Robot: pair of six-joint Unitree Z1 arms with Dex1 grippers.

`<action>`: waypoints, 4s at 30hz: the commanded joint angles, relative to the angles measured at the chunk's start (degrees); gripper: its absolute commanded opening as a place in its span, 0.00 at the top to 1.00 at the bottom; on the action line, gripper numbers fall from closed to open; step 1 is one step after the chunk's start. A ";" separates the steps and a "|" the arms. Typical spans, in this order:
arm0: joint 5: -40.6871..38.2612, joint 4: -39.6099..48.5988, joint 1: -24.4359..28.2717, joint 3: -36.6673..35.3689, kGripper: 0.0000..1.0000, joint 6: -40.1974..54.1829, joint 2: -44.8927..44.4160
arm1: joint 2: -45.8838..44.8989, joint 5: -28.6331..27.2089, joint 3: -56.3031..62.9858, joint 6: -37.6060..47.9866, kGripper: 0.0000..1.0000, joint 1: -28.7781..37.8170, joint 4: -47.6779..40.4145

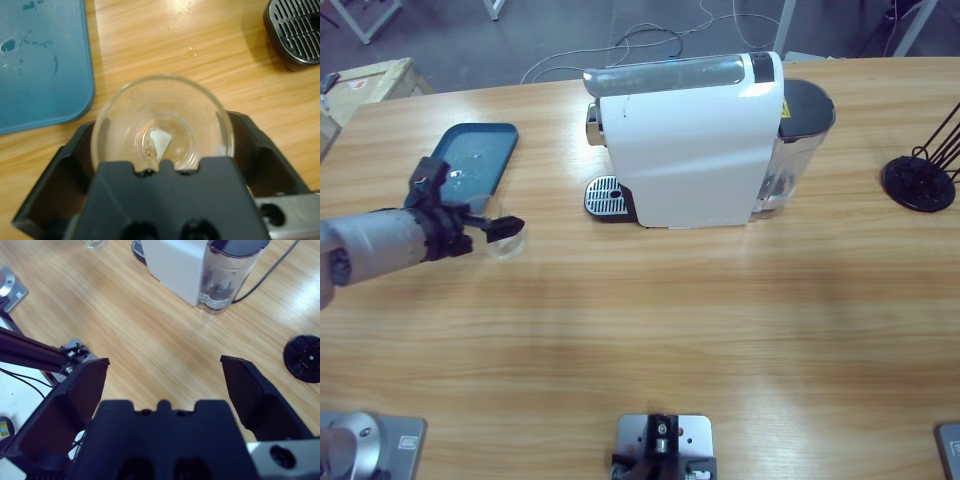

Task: Pour coffee

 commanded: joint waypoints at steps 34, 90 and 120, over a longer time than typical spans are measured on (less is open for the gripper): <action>-21.99 -13.65 -0.52 -16.09 1.00 17.91 18.45 | -2.47 1.06 5.52 -2.30 0.00 -8.38 -3.09; -9.17 25.77 -1.17 -4.44 0.26 14.50 -37.69 | 45.05 0.08 -41.50 -2.72 1.00 -14.34 6.86; -9.26 21.77 -1.22 -1.40 0.26 14.76 -39.19 | 53.80 -5.74 -44.24 -3.27 1.00 -8.19 4.54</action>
